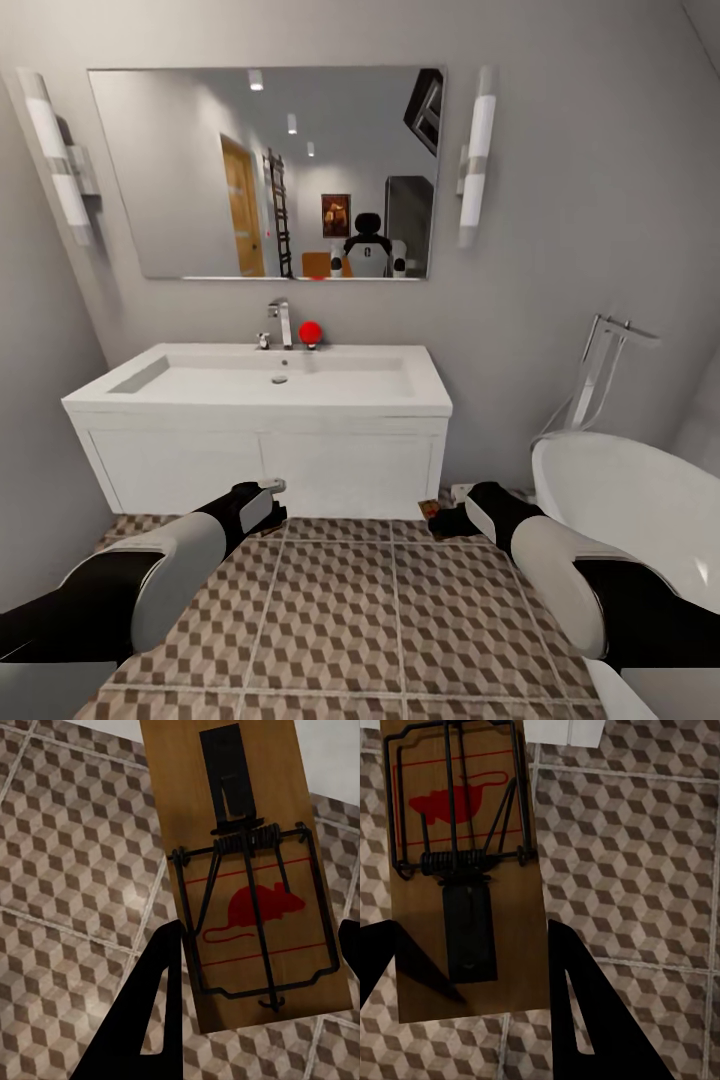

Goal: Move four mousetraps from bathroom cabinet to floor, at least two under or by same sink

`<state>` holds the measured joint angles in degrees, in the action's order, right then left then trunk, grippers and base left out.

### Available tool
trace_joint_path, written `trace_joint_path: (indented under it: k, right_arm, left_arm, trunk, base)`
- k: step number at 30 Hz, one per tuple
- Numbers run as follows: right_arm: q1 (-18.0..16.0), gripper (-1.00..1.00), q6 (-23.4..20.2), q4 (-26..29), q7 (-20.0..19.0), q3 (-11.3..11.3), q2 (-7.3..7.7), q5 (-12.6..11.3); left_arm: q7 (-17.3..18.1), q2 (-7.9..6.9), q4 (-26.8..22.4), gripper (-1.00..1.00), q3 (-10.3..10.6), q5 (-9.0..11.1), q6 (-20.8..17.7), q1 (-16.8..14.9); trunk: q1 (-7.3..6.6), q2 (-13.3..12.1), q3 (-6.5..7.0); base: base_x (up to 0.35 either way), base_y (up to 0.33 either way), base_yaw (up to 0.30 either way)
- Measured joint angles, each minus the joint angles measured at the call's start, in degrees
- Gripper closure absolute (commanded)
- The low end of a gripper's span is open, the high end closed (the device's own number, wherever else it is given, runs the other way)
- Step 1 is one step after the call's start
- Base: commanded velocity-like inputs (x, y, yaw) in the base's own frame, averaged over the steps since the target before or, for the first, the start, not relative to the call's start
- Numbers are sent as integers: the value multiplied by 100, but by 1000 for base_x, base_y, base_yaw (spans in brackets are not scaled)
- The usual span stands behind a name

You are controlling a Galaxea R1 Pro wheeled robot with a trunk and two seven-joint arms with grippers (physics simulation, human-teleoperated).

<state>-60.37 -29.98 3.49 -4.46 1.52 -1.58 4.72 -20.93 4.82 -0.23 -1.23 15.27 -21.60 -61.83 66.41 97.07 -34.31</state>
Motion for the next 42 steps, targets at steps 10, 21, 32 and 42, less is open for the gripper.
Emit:
trace_joint_path:
  k: [10,21,32,42]
  right_arm:
    - [0,100,-18,1,2,-6,1,2]
    - [0,100,-6,0,9,-6,0,4]
    - [0,100,356,-33,17,-4,1,-10]
    - [1,100,826,-278,255,-8,1,-21]
  left_arm:
    - [-6,1,0,100,1,-1,-1,0]
    - [-7,0,0,100,0,0,-1,0]
    - [-2,-2,0,100,0,0,5,0]
    - [-7,-2,0,100,0,1,8,0]
  trunk:
    - [220,401,-180]
    - [461,842,-377]
    - [703,1284,-575]
    - [923,1685,-754]
  base:
    - [0,0,-69]
    - [0,0,-23]
    - [0,0,-1]
    - [0,0,0]
